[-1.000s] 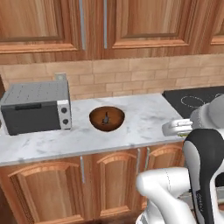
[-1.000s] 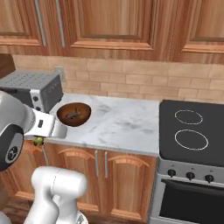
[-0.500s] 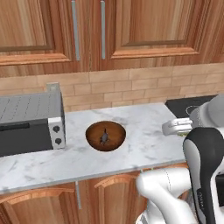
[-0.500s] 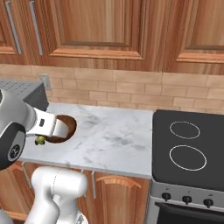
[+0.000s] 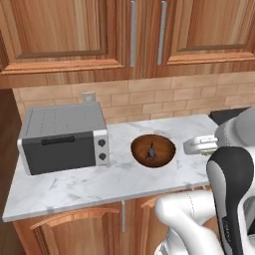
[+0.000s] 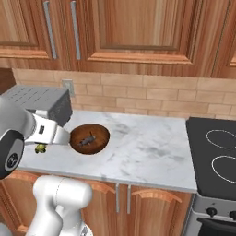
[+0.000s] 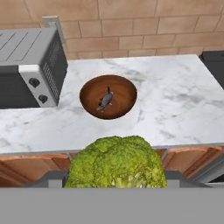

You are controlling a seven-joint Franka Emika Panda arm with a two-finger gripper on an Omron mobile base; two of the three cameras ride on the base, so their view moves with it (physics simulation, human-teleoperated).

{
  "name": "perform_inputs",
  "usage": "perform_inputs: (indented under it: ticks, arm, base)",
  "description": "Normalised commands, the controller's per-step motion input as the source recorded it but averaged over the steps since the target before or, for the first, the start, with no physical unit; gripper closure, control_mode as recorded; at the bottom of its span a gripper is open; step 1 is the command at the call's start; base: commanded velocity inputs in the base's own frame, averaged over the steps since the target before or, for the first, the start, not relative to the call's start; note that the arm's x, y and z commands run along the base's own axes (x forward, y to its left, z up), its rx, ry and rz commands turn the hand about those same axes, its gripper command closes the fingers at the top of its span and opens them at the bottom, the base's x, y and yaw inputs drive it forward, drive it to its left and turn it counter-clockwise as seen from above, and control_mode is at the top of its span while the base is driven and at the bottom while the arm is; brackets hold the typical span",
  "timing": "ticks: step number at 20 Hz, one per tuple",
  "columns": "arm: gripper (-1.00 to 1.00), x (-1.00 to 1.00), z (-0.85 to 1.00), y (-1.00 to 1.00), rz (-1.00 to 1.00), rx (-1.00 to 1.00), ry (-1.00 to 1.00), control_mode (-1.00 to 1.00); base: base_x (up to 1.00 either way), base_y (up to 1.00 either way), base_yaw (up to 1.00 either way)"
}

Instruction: Take the broccoli, fish, and peach from the freezer and place them in the bowl on the counter.

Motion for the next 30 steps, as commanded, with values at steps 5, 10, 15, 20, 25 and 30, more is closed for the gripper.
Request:
perform_inputs:
  ticks: [5, 10, 15, 20, 25, 30]
  arm:
    - [1.00, 0.00, 0.00, 0.00, 0.00, 0.00, 0.00, 1.00]
    - [1.00, 0.00, 0.00, 0.00, 0.00, 0.00, 0.00, 1.00]
    - [1.00, 0.18, -0.25, 0.00, 0.00, 0.00, 0.00, -1.00]
    - [1.00, 0.62, -0.68, 0.00, 0.00, 0.00, 0.02, -1.00]
    - [1.00, 0.61, -0.74, 0.00, 0.00, 0.01, 0.06, -1.00]
    - [1.00, 0.44, -0.66, 0.00, 0.00, 0.00, 0.01, -1.00]
  base:
    - [0.50, 0.00, 0.00]
    - [0.40, 0.00, 0.00]
    - [0.12, 0.00, 0.00]
    - [0.00, 0.00, 0.00]
    - [0.00, 0.00, 0.00]
    - [0.00, 0.00, 0.00]
